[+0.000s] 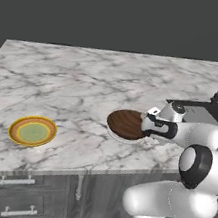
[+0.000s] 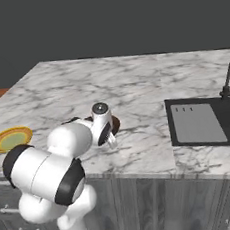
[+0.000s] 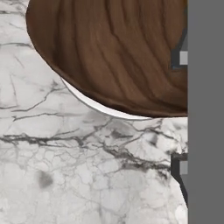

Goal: Move the bowls from the cabinet to the plates on the dining table.

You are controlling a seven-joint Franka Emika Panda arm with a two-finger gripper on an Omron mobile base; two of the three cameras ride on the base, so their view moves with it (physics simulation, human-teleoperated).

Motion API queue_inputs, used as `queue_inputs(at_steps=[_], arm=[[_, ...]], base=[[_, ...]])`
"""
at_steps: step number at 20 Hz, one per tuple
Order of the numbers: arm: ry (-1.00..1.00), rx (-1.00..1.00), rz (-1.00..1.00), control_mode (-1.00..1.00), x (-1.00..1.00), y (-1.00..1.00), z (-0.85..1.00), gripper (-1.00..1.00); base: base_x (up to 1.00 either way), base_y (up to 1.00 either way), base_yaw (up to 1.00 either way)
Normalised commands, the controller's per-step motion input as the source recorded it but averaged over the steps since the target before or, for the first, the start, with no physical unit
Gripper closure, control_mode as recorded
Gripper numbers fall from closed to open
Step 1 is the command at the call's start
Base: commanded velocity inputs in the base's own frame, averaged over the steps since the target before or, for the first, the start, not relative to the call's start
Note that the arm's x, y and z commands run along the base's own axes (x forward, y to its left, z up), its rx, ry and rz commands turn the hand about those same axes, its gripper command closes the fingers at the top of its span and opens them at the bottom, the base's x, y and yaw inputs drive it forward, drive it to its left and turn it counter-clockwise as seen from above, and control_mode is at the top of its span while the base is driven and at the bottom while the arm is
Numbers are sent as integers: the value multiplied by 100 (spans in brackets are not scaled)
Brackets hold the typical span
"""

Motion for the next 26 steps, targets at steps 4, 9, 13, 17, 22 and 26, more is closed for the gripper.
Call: queue_inputs(at_steps=[4, 9, 13, 17, 22, 26], arm=[[0, 2, 0, -100, -14, 0, 47, -100], [0, 0, 8, -100, -37, 2, 24, -100], [0, -12, 26, -100, -61, 9, 0, -100], [0, -28, 44, -100, -58, 21, 3, -100], [-1, -26, 38, -100, -54, 10, 24, -100], [-3, -19, 26, -100, -37, 0, 37, -100]], base=[[0, 0, 0], [0, 0, 0], [0, 0, 0], [0, 0, 0], [0, 0, 0], [0, 0, 0]])
